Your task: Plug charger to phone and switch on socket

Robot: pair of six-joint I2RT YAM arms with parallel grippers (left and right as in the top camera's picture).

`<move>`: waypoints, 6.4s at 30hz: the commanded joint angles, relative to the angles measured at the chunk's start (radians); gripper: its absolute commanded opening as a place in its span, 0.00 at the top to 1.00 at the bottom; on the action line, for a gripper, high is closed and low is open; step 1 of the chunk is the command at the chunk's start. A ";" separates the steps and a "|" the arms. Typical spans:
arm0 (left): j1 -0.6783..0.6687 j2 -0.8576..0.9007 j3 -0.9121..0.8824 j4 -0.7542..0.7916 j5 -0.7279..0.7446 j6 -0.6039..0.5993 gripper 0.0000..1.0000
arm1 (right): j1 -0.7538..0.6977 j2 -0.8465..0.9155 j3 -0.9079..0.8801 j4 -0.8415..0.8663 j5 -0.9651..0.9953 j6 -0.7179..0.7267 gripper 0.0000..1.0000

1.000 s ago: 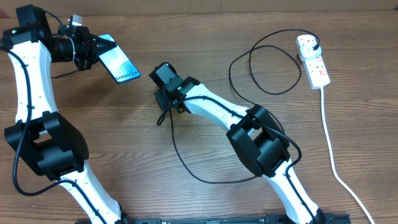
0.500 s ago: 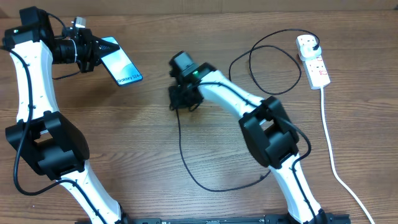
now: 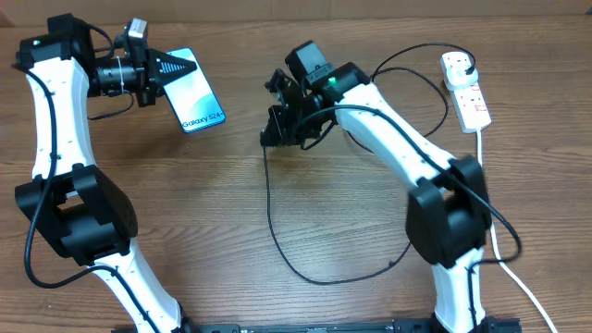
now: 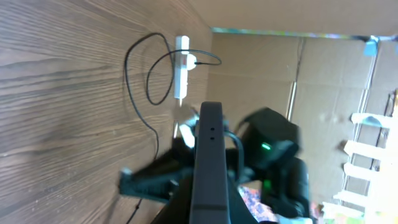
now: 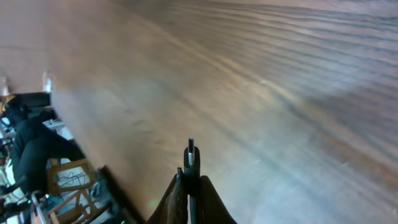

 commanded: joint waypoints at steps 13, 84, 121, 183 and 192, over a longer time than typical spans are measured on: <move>0.004 -0.001 0.017 -0.003 0.051 0.078 0.96 | 0.112 -0.017 -0.220 0.061 0.485 0.232 0.96; -0.026 -0.001 0.017 -0.020 0.044 0.130 0.96 | 0.013 -0.175 -0.285 0.073 -0.771 -0.370 0.96; -0.158 -0.001 0.017 0.009 0.121 0.130 0.96 | -0.018 -0.168 -0.286 0.426 -0.749 0.011 0.96; -0.162 -0.001 0.017 0.032 0.181 0.137 0.96 | -0.042 -0.147 -0.286 0.494 -0.792 0.036 0.96; -0.162 -0.001 0.017 0.035 0.203 0.137 0.96 | -0.041 -0.147 -0.286 0.494 -0.792 0.040 0.96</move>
